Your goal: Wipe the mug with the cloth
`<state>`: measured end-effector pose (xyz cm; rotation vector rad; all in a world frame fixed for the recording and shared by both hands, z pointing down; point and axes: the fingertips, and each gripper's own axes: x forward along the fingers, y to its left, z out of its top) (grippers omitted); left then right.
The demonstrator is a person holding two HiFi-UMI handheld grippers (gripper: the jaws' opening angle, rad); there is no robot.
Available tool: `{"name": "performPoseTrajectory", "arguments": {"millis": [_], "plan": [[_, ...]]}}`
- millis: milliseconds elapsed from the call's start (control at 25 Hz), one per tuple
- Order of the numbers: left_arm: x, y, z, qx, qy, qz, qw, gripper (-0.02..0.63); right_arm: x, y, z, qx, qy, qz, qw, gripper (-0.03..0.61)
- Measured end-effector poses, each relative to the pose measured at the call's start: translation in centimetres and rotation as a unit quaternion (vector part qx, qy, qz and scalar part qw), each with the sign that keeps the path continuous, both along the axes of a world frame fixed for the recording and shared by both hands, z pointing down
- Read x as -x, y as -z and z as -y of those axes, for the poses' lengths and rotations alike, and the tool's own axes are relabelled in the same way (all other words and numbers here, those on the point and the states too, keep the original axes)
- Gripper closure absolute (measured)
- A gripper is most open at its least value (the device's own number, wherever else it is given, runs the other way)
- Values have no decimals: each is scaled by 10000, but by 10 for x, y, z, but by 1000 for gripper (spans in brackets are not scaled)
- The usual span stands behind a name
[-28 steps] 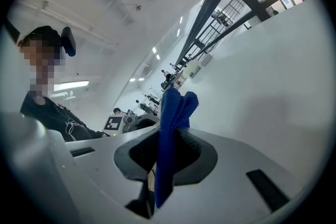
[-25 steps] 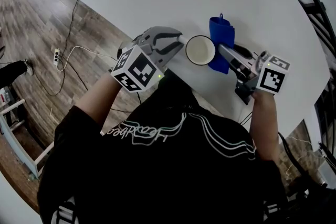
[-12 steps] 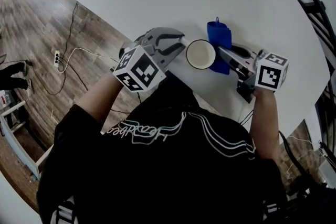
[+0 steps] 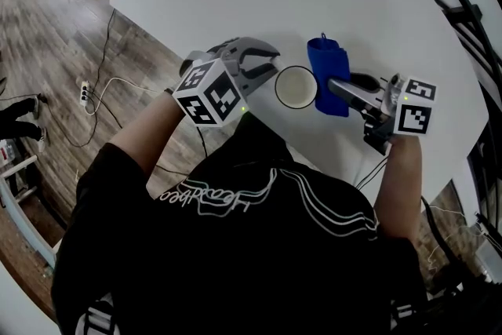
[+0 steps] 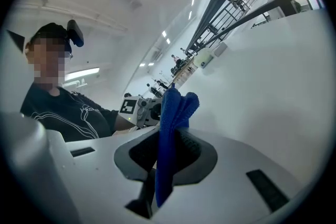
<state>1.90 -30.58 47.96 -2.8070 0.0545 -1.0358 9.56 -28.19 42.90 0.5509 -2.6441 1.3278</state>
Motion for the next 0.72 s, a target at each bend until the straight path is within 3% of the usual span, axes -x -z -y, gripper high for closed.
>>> {"name": "performPoseTrajectory", "arguments": {"millis": [400,720], "plan": [[-27,5,15,193,-378,-67,9991,552,-1,3,0,4,576,85,9983,531],[-29,2,12,342,-499,-181,9980,552,8,-12,-1,122,637,155,9978,531]]}}
